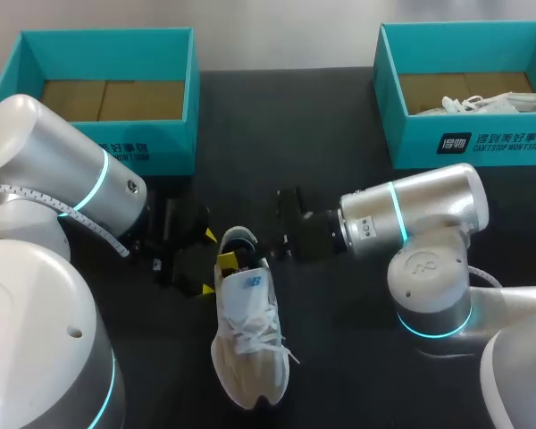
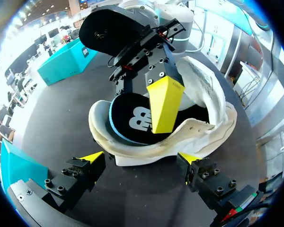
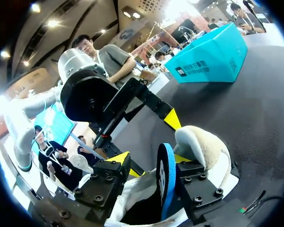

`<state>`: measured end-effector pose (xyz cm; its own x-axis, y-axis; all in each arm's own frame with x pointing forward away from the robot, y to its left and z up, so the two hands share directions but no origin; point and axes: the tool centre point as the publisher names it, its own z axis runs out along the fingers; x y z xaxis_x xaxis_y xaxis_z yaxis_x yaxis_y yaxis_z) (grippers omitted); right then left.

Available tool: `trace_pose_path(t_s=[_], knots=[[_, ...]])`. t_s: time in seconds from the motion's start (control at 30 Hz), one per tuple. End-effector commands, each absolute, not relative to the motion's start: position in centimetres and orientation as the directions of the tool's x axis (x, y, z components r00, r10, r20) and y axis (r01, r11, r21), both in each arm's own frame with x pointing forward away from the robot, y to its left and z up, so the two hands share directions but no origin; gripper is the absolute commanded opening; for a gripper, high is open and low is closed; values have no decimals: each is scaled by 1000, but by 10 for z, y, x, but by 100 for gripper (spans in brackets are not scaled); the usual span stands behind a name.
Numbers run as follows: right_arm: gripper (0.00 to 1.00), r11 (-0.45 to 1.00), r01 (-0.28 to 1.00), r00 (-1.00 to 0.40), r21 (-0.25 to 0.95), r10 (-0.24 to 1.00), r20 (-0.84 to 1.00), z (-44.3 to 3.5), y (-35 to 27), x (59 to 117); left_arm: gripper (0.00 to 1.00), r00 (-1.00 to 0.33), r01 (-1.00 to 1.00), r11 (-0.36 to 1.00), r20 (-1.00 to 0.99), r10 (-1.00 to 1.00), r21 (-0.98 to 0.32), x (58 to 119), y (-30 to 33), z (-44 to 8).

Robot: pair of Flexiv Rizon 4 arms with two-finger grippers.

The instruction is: Take the shoe out of the shoebox, open the shoe tongue, remove and reinsert the insole, then place the shoe into the shoebox

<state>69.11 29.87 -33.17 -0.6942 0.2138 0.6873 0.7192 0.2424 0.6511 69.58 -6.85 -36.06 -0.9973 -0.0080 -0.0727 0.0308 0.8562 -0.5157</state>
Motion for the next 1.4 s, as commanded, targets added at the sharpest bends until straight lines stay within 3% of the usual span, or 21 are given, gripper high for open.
trace_pose_path(t_s=[0.03, 0.07, 0.1, 0.13, 0.17, 0.73, 0.77, 0.8, 0.83, 0.87, 1.0, 1.4], knots=[[42, 252, 723, -690, 643, 213, 692, -336, 303, 699, 100, -997, 31, 856, -73, -8, -516, 695, -67, -360], [37, 251, 724, -688, 642, 213, 693, -337, 303, 700, 100, -997, 31, 856, -73, -8, -516, 695, -67, -360], [26, 250, 726, -687, 641, 212, 696, -338, 303, 700, 100, -997, 31, 856, -73, -8, -516, 695, -67, -360], [9, 249, 729, -683, 637, 212, 699, -340, 303, 700, 100, -997, 31, 856, -73, -8, -516, 695, -67, -360], [0, 251, 732, -680, 633, 210, 703, -341, 303, 699, 100, -997, 31, 856, -73, -8, -516, 695, -67, -360], [0, 255, 763, -644, 594, 212, 735, -349, 299, 668, 100, -997, 31, 856, -73, -8, -516, 695, -67, -360], [3, 258, 757, -651, 601, 212, 729, -346, 299, 669, 100, -997, 31, 856, -73, -8, -516, 695, -67, -360], [33, 260, 748, -661, 610, 216, 719, -344, 299, 671, 100, -997, 31, 856, -73, -8, -516, 695, -67, -360], [56, 265, 740, -671, 619, 213, 711, -341, 298, 672, 100, -997, 31, 856, -73, -8, -516, 695, -67, -360], [91, 271, 733, -678, 624, 212, 704, -338, 298, 672, 100, -997, 31, 856, -73, -8, -516, 695, -67, -360], [100, 283, 698, -715, 658, 209, 668, -332, 294, 674, 100, -997, 31, 856, -73, -8, -516, 695, -67, -360], [98, 327, 648, -760, 688, 206, 617, -320, 288, 672, 100, -997, 31, 856, -73, -8, -516, 695, -67, -360]])
